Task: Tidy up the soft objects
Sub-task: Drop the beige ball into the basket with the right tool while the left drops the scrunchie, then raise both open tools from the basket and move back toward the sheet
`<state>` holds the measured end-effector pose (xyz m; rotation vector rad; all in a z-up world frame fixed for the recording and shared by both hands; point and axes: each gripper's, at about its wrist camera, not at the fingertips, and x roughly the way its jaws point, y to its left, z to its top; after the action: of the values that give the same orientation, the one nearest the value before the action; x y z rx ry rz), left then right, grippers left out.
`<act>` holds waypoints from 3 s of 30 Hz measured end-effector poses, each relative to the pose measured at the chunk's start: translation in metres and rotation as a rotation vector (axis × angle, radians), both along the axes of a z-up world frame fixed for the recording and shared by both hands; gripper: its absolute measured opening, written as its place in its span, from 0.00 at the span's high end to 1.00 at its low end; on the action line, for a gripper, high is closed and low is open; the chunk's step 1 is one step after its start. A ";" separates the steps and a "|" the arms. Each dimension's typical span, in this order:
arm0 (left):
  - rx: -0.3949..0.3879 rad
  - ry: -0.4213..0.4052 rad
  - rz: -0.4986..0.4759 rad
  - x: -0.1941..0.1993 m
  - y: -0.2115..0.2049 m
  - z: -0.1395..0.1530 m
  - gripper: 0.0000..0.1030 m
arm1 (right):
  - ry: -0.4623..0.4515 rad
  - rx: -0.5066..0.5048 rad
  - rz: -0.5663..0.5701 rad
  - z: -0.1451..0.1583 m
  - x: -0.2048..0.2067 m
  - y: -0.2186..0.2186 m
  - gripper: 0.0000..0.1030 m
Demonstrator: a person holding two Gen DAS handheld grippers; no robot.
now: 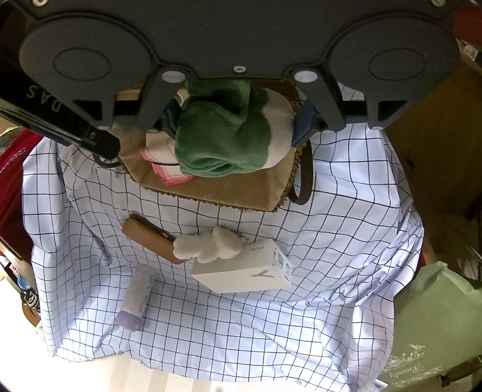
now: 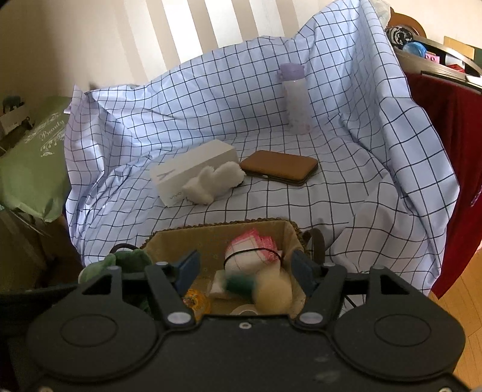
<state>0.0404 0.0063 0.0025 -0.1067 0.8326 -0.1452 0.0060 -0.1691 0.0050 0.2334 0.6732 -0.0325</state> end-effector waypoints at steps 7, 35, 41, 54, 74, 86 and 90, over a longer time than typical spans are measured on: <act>0.007 0.002 -0.016 0.001 -0.003 -0.001 0.36 | -0.013 -0.021 -0.061 0.003 -0.006 -0.004 0.35; 0.019 -0.005 -0.068 0.025 -0.032 -0.002 0.21 | -0.002 -0.043 -0.207 0.002 -0.019 -0.020 0.32; 0.053 -0.013 -0.034 0.019 -0.027 -0.001 0.21 | 0.003 -0.044 -0.199 0.001 -0.019 -0.019 0.32; 0.080 -0.008 -0.007 0.010 -0.019 -0.002 0.21 | 0.013 -0.049 -0.184 0.001 -0.017 -0.017 0.31; 0.096 0.011 -0.005 -0.003 -0.009 -0.007 0.10 | 0.035 -0.056 -0.152 -0.003 -0.014 -0.014 0.28; 0.097 0.002 0.014 0.004 -0.007 -0.011 0.04 | 0.029 -0.078 -0.108 -0.004 -0.004 -0.011 0.18; 0.096 0.002 0.008 0.011 -0.007 -0.012 0.04 | 0.022 -0.083 -0.090 -0.003 0.005 -0.012 0.11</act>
<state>0.0514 -0.0011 -0.0091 -0.0197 0.8393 -0.0976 0.0106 -0.1810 0.0023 0.1835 0.6811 -0.1490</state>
